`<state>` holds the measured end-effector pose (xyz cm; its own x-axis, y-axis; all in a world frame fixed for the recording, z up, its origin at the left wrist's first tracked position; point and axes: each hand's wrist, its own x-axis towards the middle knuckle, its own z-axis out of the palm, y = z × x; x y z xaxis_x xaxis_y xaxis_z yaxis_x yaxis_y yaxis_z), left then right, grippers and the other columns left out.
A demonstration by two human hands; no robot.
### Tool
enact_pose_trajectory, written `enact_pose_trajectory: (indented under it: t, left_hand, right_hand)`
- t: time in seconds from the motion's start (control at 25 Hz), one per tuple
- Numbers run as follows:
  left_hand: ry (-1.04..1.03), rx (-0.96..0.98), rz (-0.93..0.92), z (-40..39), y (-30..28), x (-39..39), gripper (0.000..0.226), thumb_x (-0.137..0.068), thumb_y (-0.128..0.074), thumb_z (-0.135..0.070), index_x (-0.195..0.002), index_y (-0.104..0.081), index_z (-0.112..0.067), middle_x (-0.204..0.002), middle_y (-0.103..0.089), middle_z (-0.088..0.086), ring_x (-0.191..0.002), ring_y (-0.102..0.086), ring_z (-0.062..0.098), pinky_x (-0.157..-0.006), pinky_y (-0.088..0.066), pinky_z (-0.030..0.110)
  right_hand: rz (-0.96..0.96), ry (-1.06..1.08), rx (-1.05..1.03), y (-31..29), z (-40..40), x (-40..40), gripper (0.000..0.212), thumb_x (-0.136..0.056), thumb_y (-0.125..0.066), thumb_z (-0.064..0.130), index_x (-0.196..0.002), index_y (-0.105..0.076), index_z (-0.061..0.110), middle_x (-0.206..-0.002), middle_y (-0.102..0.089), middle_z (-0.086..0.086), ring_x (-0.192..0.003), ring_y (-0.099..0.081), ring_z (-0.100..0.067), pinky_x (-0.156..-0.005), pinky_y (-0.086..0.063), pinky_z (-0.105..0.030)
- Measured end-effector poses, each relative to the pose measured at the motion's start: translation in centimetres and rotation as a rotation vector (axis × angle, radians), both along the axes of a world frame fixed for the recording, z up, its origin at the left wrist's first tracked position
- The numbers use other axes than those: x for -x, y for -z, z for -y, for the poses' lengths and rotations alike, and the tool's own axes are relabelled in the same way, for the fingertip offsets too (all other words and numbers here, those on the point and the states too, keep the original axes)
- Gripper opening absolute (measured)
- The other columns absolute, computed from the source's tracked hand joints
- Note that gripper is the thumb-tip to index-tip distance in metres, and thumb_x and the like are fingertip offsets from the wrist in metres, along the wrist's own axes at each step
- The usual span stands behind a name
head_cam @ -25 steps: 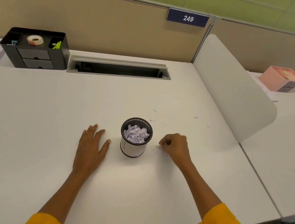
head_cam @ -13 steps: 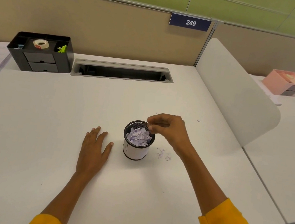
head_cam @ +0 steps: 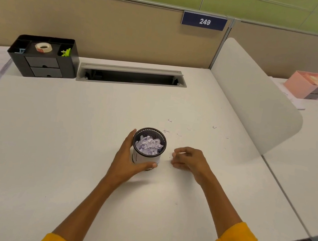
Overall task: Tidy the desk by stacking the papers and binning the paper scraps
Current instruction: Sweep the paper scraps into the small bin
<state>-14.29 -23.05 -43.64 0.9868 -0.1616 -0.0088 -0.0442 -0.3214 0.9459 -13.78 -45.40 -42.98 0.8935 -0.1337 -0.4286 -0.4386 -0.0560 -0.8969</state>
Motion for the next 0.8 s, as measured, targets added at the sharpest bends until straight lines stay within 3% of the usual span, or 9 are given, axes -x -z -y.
enact_pose_trajectory:
  t: [0.08,0.16,0.32,0.52,0.72,0.8]
  left_hand:
    - [-0.061,0.104,0.010,0.8,-0.3,-0.1,0.088,-0.052,-0.089,-0.034,-0.125,-0.041,-0.042,-0.124,-0.053,-0.023,-0.112,-0.050,-0.007,-0.086,-0.038,0.006]
    - [-0.116,0.172,0.001,0.6,-0.7,-0.1,0.078,-0.051,-0.086,-0.031,-0.117,-0.046,-0.044,-0.118,-0.057,-0.021,-0.109,-0.053,-0.006,-0.082,-0.042,0.010]
    - [-0.234,0.203,0.017,-1.2,-1.5,-1.2,0.084,-0.057,-0.089,-0.018,-0.129,-0.046,-0.024,-0.125,-0.056,-0.006,-0.111,-0.055,0.009,-0.086,-0.046,0.019]
    - [-0.260,0.219,0.011,-2.4,-1.9,-1.7,0.086,-0.054,-0.086,-0.027,-0.130,-0.045,-0.023,-0.126,-0.056,-0.008,-0.114,-0.054,0.010,-0.094,-0.047,0.029]
    - [-0.277,0.234,-0.016,-2.1,-1.5,-1.4,0.092,-0.047,-0.086,-0.037,-0.129,-0.046,-0.025,-0.125,-0.057,-0.009,-0.115,-0.054,0.009,-0.094,-0.048,0.032]
    - [-0.258,0.230,-0.022,-2.1,-1.3,-1.3,0.093,-0.046,-0.086,-0.039,-0.129,-0.046,-0.026,-0.125,-0.057,-0.010,-0.115,-0.053,0.008,-0.091,-0.047,0.027]
  right_hand:
    - [0.112,0.073,-0.143,0.3,-0.3,-0.2,0.023,-0.083,-0.068,0.004,-0.105,-0.063,-0.001,-0.091,-0.066,-0.019,-0.082,-0.068,-0.028,-0.079,-0.058,-0.035]
    - [0.143,0.069,-0.239,0.3,-0.5,-0.1,0.019,-0.085,-0.067,0.005,-0.103,-0.064,0.000,-0.094,-0.066,-0.018,-0.086,-0.069,-0.030,-0.083,-0.057,-0.038]
    - [-0.067,-0.213,-0.334,0.4,-1.0,0.8,0.031,-0.087,-0.066,0.016,-0.111,-0.061,-0.002,-0.103,-0.068,-0.021,-0.096,-0.068,-0.037,-0.085,-0.056,-0.044]
    - [0.122,0.071,-0.377,0.9,-1.6,-0.9,0.032,-0.086,-0.066,0.010,-0.116,-0.059,0.002,-0.117,-0.063,-0.022,-0.104,-0.066,-0.033,-0.094,-0.053,-0.040]
    - [0.078,-0.033,-0.418,1.7,-3.5,-2.1,0.027,-0.088,-0.064,0.012,-0.113,-0.061,0.004,-0.108,-0.065,-0.015,-0.103,-0.066,-0.028,-0.096,-0.051,-0.037]
    - [0.112,0.055,-0.418,1.7,-3.4,-2.8,0.022,-0.088,-0.064,0.014,-0.109,-0.063,0.008,-0.106,-0.066,-0.012,-0.101,-0.066,-0.027,-0.097,-0.051,-0.035]
